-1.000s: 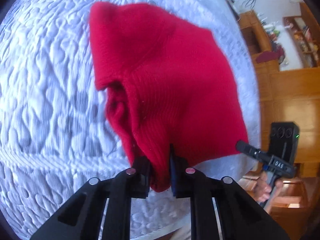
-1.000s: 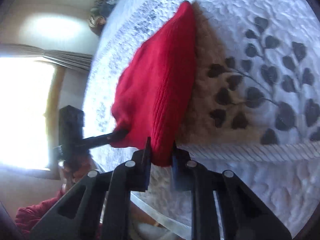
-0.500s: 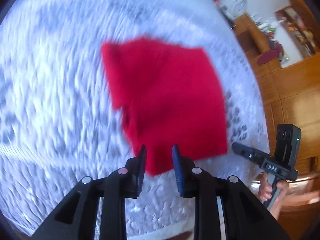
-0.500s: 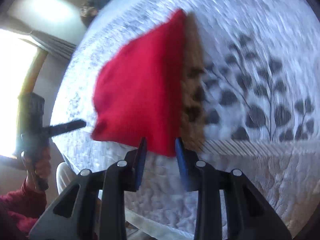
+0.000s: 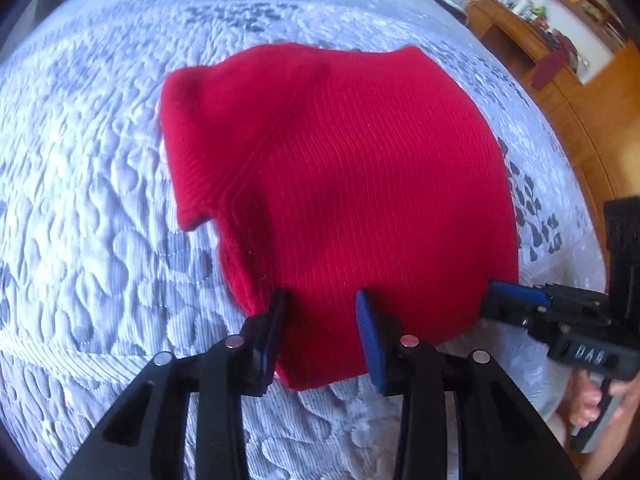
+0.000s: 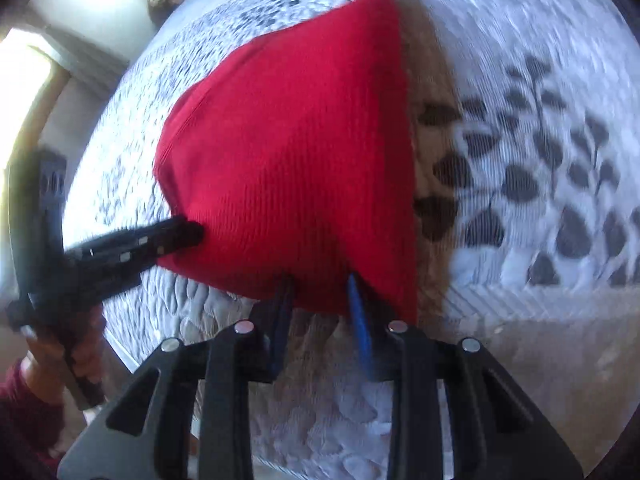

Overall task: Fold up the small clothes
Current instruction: 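Open both tools and pull them back from the folded sweater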

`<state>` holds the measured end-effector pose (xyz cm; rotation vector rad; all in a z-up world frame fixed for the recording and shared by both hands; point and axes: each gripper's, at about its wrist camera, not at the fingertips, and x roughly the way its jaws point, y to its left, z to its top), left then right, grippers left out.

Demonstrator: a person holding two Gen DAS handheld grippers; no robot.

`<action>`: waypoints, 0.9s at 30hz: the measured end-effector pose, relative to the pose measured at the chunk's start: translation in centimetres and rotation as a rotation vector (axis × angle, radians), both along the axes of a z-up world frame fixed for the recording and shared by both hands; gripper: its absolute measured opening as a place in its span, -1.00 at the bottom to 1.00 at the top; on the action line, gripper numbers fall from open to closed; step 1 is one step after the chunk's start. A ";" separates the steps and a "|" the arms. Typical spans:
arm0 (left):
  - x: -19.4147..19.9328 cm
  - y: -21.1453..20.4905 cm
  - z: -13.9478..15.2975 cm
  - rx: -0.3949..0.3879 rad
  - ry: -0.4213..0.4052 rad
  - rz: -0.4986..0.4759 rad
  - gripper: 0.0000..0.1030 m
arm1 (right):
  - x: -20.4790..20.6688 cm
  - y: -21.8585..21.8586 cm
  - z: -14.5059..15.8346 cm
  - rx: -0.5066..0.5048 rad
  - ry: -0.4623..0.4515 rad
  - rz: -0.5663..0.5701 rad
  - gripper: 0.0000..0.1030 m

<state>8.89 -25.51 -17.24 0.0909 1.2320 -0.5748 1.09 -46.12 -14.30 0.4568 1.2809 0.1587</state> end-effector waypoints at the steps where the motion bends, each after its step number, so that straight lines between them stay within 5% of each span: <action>1: -0.2 0.0 0.0 -0.001 -0.012 -0.002 -0.27 | -0.6 0.0 0.2 0.007 -0.004 -0.009 -0.46; 7: -0.8 0.6 1.1 0.005 -0.031 0.035 -0.30 | -2.8 -1.0 1.9 0.007 -0.043 -0.062 -0.39; 10: -1.9 2.1 2.2 0.057 -0.054 0.094 0.03 | -4.2 -1.1 2.9 -0.035 -0.031 -0.086 -0.17; 13: -2.7 3.5 2.5 0.075 -0.061 0.120 0.06 | -5.8 -0.8 3.6 -0.145 -0.019 -0.097 0.10; 20: -4.8 6.7 2.7 0.154 -0.074 0.180 0.23 | -9.6 1.2 4.4 -0.225 -0.008 -0.078 0.68; 27: -7.2 8.0 4.3 0.163 -0.072 0.196 0.31 | -11.8 2.3 6.4 -0.223 -0.009 -0.102 0.80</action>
